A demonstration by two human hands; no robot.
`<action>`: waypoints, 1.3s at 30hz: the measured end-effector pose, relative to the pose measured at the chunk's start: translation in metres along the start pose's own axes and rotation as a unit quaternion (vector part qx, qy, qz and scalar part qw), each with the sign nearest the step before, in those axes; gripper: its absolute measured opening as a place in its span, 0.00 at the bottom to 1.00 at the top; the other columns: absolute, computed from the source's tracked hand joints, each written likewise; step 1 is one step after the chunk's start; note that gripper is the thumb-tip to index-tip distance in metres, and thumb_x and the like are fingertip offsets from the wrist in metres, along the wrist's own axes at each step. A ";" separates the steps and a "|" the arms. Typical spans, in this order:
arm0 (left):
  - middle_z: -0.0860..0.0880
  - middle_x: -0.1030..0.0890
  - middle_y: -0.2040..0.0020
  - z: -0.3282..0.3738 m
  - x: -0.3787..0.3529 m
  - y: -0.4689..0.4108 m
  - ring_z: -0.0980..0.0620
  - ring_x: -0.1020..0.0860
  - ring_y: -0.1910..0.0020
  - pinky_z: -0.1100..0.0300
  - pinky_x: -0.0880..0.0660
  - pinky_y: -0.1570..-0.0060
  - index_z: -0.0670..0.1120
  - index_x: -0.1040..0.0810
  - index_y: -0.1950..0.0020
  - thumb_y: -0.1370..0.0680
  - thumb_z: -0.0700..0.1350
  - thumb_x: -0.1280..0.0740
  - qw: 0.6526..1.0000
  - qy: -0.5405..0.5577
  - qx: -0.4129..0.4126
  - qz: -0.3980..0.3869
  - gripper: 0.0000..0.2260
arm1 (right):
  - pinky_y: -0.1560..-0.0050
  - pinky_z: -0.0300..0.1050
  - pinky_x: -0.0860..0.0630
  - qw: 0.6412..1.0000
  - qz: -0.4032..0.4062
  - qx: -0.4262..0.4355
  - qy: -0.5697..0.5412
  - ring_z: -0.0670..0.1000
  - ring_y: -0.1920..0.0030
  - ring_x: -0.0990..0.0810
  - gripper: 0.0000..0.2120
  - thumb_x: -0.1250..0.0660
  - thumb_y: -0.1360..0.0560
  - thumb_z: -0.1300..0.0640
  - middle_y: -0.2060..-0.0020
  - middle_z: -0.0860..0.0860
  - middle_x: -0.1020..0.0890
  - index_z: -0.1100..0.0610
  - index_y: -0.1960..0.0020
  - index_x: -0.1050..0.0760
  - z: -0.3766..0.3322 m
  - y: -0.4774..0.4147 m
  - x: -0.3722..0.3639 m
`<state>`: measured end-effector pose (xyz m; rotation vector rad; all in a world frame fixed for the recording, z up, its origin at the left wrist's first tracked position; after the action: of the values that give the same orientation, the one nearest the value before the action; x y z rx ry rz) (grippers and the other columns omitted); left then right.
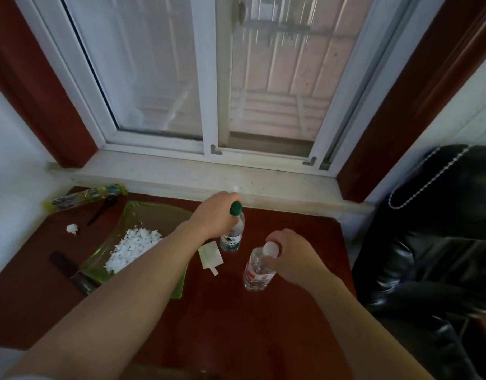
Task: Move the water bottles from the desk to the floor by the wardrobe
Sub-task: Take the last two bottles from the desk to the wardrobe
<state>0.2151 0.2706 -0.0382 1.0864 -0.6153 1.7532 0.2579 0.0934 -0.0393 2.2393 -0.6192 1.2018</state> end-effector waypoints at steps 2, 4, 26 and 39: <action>0.52 0.24 0.58 0.000 0.001 -0.002 0.53 0.25 0.60 0.50 0.23 0.56 0.53 0.26 0.58 0.28 0.42 0.31 1.000 0.015 0.007 0.000 0.07 | 0.53 0.42 0.23 1.000 -0.001 0.001 -0.008 0.45 0.55 0.24 0.14 0.28 0.29 0.47 0.54 0.45 0.26 0.49 0.45 0.25 0.000 -0.002 -0.002; 0.51 0.24 0.58 0.000 0.001 -0.004 0.53 0.25 0.60 0.50 0.23 0.56 0.50 0.25 0.57 0.29 0.41 0.29 1.000 0.027 0.009 0.001 0.07 | 0.53 0.42 0.23 1.000 0.001 0.003 -0.015 0.45 0.55 0.25 0.13 0.28 0.29 0.50 0.54 0.44 0.26 0.49 0.46 0.24 -0.001 -0.004 -0.004; 0.54 0.22 0.52 0.046 0.045 0.054 0.59 0.25 0.54 0.62 0.25 0.52 0.50 0.20 0.45 0.28 0.46 0.24 0.993 0.072 -0.065 0.070 0.13 | 0.63 0.31 0.30 0.991 0.099 -0.040 -0.077 0.41 0.57 0.23 0.12 0.26 0.30 0.56 0.56 0.41 0.24 0.48 0.49 0.23 0.016 0.049 0.014; 0.58 0.23 0.54 0.132 0.049 0.130 0.61 0.25 0.55 0.65 0.27 0.55 0.53 0.21 0.48 0.29 0.50 0.24 0.985 0.102 -0.132 0.051 0.13 | 0.61 0.32 0.26 0.964 0.223 -0.104 -0.104 0.40 0.58 0.22 0.13 0.24 0.31 0.56 0.56 0.40 0.22 0.45 0.51 0.23 0.038 0.174 0.090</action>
<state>0.1425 0.1349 0.0763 0.6946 -0.7604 1.7827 0.2209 -0.0765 0.0592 2.1218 -1.3264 1.0436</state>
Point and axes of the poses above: each hand's wrist, its own y-axis away from the middle knuckle, its own x-axis out of the back of the hand, z = x × y, the point moved 9 cm from there along -y, towards the middle knuckle
